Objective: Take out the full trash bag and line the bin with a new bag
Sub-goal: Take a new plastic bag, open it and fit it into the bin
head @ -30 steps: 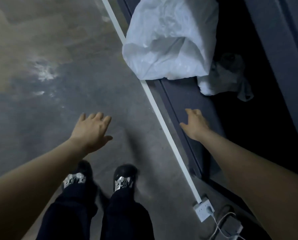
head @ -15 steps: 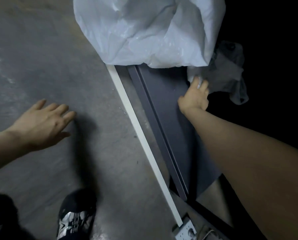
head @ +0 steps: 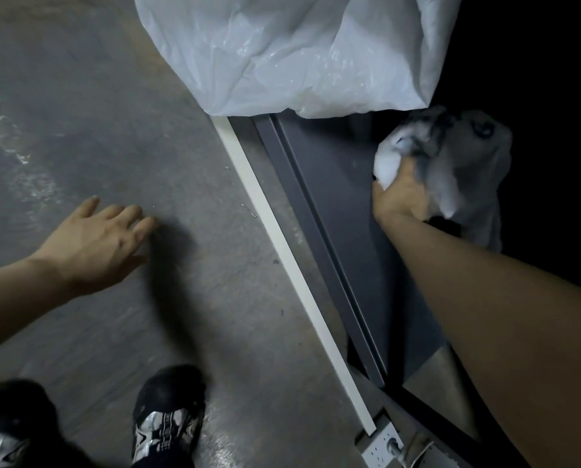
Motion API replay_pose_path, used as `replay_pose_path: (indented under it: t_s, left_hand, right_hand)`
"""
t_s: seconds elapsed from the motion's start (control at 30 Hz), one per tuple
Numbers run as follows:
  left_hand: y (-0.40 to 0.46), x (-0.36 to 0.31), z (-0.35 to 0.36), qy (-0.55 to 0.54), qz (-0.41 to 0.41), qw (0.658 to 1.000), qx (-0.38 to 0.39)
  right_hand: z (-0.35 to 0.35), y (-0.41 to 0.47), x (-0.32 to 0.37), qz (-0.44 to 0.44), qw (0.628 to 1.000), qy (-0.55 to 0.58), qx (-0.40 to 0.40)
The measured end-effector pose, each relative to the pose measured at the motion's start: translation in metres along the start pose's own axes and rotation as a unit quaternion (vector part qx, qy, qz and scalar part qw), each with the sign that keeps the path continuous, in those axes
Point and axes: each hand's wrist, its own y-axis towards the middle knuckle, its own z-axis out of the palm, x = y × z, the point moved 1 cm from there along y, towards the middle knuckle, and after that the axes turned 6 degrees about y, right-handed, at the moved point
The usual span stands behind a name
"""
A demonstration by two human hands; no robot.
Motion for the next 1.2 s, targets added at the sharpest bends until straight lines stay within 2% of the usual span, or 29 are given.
replay_pose_path:
  t_s: [0.13, 0.27, 0.43, 0.6, 0.77, 1.0, 1.07, 1.2]
  left_hand:
    - [-0.007, -0.004, -0.017, 0.001, 0.001, 1.000, -0.001]
    - [-0.016, -0.007, -0.041, 0.012, 0.003, 1.000, -0.006]
    - [-0.030, -0.009, -0.077, 0.002, 0.005, 1.000, 0.003]
    - [-0.055, -0.009, -0.111, -0.034, -0.028, 0.999, 0.032]
    - [-0.089, -0.001, -0.150, -0.056, -0.049, 0.995, 0.067]
    - [-0.140, 0.022, -0.211, -0.109, -0.050, 0.992, 0.041]
    - [-0.152, 0.031, -0.237, -0.154, -0.067, 0.984, 0.064]
    - [-0.175, 0.050, -0.279, -0.189, -0.115, 0.974, 0.042]
  right_hand:
    - [0.004, -0.037, -0.009, 0.031, 0.998, -0.011, 0.049]
    - [0.005, -0.078, -0.008, -0.016, 0.989, -0.049, 0.138]
    - [-0.006, -0.130, 0.002, -0.054, 0.972, -0.019, 0.229]
    - [-0.028, -0.176, 0.023, -0.112, 0.962, -0.038, 0.248]
    - [-0.066, -0.211, 0.042, -0.133, 0.953, 0.006, 0.272]
    - [-0.145, -0.242, 0.071, -0.175, 0.931, 0.061, 0.315]
    - [-0.169, -0.247, 0.082, -0.179, 0.924, 0.081, 0.329]
    - [-0.215, -0.258, 0.108, -0.194, 0.918, 0.090, 0.335]
